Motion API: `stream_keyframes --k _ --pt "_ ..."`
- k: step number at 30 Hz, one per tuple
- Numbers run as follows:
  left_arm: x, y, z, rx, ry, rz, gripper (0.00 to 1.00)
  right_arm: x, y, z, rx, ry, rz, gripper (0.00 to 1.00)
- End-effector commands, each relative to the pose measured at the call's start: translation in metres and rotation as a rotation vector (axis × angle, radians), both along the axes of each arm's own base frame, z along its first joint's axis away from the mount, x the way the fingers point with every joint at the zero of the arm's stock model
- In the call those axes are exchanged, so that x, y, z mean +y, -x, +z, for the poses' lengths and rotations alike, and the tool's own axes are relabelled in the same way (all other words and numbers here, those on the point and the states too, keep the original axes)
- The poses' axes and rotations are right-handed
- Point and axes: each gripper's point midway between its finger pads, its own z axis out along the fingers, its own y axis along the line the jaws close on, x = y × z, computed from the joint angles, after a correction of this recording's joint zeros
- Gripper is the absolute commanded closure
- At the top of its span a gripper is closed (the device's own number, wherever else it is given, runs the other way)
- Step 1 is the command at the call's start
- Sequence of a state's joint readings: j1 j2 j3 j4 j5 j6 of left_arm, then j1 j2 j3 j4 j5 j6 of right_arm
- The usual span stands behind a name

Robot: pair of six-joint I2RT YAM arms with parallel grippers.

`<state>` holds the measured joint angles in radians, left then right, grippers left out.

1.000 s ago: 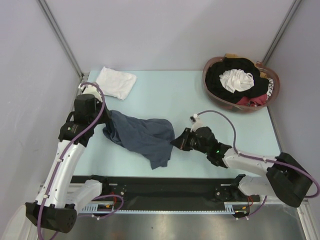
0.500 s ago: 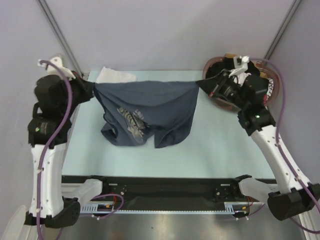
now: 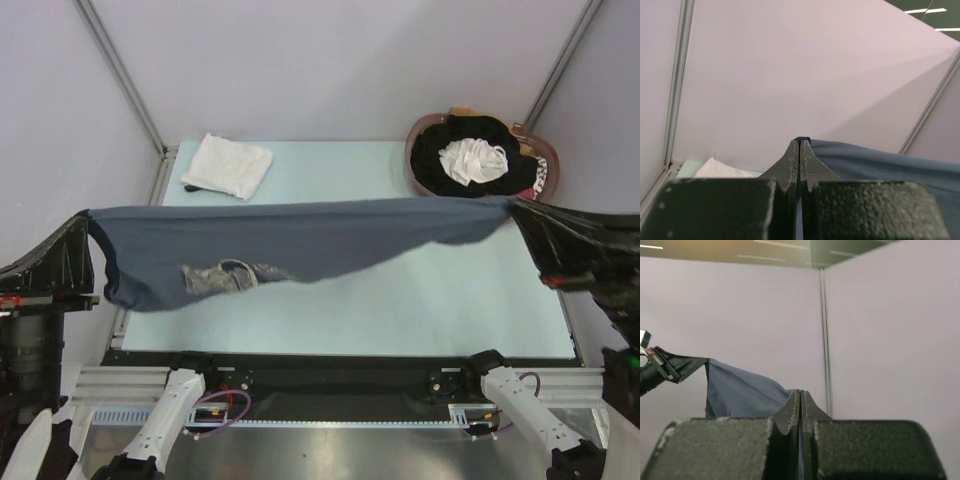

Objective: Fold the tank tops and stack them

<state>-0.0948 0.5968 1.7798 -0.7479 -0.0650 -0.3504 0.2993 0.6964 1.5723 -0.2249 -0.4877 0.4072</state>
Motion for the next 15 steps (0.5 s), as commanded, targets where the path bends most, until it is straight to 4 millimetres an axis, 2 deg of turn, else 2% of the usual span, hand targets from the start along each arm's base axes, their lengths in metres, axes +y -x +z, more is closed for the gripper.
stream_keyframes --k 1,3,6,7,8,9,10,11,13,14,15 --pt "0.004 -0.023 -0.001 0.039 0.013 0.036 1.0 -0.013 0.001 0.006 -0.005 -0.01 -0.079 1.0" --pt "-0.001 -0.033 -0.007 0.076 0.029 0.01 1.0 -0.01 -0.013 -0.002 0.053 -0.001 -0.089 1.0" --pt "-0.01 -0.075 -0.031 0.181 0.041 -0.025 1.0 -0.013 -0.05 -0.021 0.179 -0.008 -0.159 1.0" --pt "-0.015 -0.094 -0.041 0.224 0.044 -0.041 1.0 -0.008 -0.075 -0.037 0.248 0.007 -0.178 1.0" --pt "-0.019 -0.116 -0.062 0.288 0.052 -0.05 1.0 -0.007 -0.089 -0.049 0.3 0.014 -0.192 1.0" --pt "-0.022 -0.13 -0.066 0.296 0.054 -0.064 1.0 -0.007 -0.107 -0.06 0.348 0.012 -0.221 1.0" --pt "-0.027 -0.151 -0.081 0.347 0.07 -0.08 1.0 -0.003 -0.128 -0.075 0.402 0.023 -0.236 1.0" --pt "-0.029 -0.164 -0.091 0.368 0.076 -0.08 1.0 0.0 -0.15 -0.1 0.476 0.035 -0.254 1.0" --pt "-0.041 -0.196 -0.116 0.398 0.094 -0.134 1.0 0.001 -0.188 -0.136 0.588 0.047 -0.314 1.0" --pt "-0.042 -0.211 -0.143 0.447 0.11 -0.129 1.0 0.003 -0.204 -0.16 0.63 0.057 -0.322 1.0" --pt "-0.042 -0.222 -0.144 0.422 0.127 -0.128 1.0 0.003 -0.214 -0.171 0.658 0.036 -0.31 1.0"
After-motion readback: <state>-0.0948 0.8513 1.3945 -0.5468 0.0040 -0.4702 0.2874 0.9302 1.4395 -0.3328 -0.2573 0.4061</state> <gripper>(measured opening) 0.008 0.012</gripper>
